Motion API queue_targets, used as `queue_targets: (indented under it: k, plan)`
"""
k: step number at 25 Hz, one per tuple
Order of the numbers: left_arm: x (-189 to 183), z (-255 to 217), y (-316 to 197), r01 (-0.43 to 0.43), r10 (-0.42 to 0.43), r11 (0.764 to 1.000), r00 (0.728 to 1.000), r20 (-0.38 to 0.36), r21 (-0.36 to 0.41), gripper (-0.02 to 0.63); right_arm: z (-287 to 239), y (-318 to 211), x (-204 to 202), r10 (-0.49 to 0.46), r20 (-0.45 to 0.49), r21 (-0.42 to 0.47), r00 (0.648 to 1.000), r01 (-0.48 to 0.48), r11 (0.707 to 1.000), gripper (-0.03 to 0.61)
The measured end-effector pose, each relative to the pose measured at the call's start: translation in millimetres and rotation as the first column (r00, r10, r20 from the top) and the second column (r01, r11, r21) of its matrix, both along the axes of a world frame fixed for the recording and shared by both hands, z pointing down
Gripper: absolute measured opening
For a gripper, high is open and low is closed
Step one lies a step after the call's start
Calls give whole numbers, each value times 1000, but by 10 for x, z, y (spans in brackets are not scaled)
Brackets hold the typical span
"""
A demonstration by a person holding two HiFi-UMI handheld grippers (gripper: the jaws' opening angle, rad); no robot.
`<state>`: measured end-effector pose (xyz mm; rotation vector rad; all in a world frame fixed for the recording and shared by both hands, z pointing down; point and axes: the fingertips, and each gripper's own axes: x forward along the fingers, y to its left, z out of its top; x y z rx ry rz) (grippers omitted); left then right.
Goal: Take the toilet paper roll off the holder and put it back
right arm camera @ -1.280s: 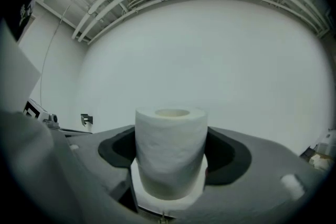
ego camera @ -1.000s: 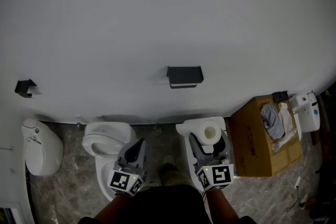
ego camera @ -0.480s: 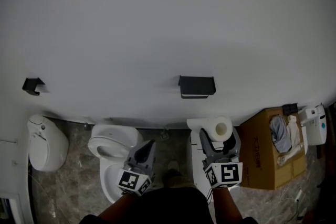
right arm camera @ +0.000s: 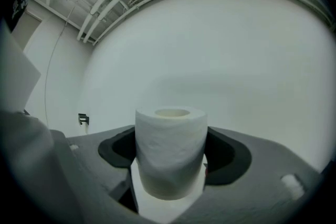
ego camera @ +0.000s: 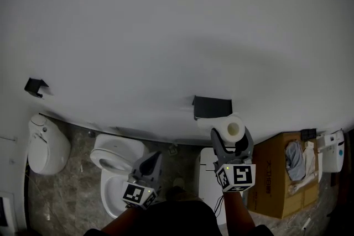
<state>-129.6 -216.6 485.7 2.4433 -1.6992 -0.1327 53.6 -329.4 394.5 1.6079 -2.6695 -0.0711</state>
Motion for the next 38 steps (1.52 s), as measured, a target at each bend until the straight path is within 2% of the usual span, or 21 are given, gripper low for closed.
queue_targets:
  k: [3,6,9,13,18,25,28,32,38]
  plan:
    - [26,35,-114,12,-11,1000,1000,12,-26,17,19,-242,-31,-14,-17,-2,1000,14,1000,364]
    - [0,110,-230,23,-23,1000,999,40,1,17,44,-494,-80,-34,-16,-4,999,34,999,364]
    - [3,103,-347,39,-39,999,999,20,-2,17,130,-734,-123,-53,-20,-16,998,53,998,364]
    - [53,110,-465,77,-78,995,997,-14,-63,17,322,-1019,-138,-69,-28,-49,997,68,996,364]
    - [7,140,-608,106,-105,992,994,12,-67,17,552,-1316,-190,-72,-38,-71,997,69,995,364]
    - [5,278,-690,108,-105,990,994,43,-86,17,832,-1452,-224,-56,-63,-108,996,49,993,364]
    - [36,139,-763,119,-118,986,993,11,-114,17,893,-1477,-239,-53,-74,-110,996,44,993,364]
    - [-29,281,-738,107,-103,990,993,48,-90,17,903,-1498,-247,-32,-76,-104,997,24,994,365]
    - [-6,250,-725,104,-100,990,994,46,-93,17,901,-1489,-232,-39,-65,-92,997,33,995,369]
